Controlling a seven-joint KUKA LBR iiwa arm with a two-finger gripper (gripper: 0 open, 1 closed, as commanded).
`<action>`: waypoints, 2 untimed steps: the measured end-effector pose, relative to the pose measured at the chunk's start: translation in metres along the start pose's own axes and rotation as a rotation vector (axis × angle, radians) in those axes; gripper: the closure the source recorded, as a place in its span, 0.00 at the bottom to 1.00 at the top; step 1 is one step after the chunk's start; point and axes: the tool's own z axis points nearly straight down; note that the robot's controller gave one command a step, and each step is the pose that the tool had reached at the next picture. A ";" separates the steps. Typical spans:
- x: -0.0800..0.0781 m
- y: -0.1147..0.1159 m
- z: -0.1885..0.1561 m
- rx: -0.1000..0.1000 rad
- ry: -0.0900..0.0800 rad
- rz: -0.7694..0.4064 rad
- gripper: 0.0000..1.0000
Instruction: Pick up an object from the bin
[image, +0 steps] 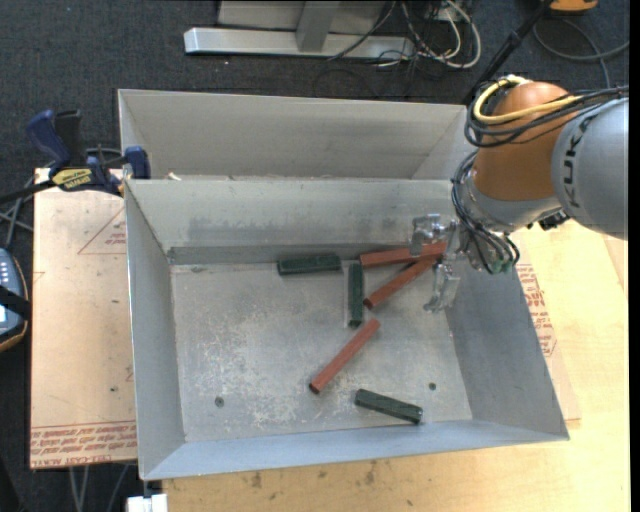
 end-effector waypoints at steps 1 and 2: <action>-0.015 0.013 0.044 -0.001 -0.006 -0.149 0.00; -0.011 0.016 0.061 -0.004 -0.013 -0.024 1.00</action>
Offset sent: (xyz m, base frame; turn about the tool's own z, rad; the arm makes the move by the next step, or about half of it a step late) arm 0.0059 0.0121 -0.0670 -0.0187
